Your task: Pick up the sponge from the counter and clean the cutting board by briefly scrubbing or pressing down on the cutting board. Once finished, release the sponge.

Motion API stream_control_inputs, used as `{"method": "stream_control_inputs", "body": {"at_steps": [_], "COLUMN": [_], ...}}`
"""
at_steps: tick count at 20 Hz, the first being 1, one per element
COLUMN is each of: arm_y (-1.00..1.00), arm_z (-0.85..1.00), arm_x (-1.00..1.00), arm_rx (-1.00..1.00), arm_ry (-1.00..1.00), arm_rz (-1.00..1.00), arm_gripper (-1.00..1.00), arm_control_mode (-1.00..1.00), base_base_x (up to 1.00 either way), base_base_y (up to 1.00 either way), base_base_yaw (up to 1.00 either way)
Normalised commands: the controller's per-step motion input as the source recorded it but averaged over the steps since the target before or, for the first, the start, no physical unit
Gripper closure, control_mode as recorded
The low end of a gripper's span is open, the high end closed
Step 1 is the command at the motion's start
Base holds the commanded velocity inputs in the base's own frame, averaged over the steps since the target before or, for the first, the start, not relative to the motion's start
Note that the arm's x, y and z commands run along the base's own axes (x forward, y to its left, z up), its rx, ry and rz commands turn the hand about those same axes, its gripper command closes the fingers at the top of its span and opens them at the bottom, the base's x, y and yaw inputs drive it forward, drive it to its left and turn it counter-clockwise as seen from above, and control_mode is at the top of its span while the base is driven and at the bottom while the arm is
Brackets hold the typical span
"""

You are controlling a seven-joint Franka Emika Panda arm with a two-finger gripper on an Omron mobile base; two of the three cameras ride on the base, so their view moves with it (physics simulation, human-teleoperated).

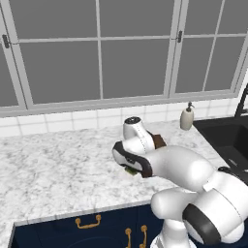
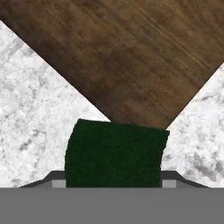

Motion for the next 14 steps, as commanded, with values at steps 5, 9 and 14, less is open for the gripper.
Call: {"method": "stream_control_inputs", "body": {"at_steps": [5,9,14], "arm_y": [-0.62,-0.33,-0.27], "arm_z": [0.32,0.0,-0.22], "arm_x": [0.0,0.01,0.13], "arm_rx": [-0.03,-0.08,-0.01], "arm_ry": [0.02,0.02,0.06], "arm_rz": [-0.41,-0.27,-0.21], "arm_gripper": [1.0,1.0,1.0], "arm_control_mode": [-1.0,-1.0,-1.0], "base_base_x": [0.0,0.0,0.0], "base_base_y": [0.0,0.0,0.0], "base_base_yaw": [0.0,0.0,0.0]}}
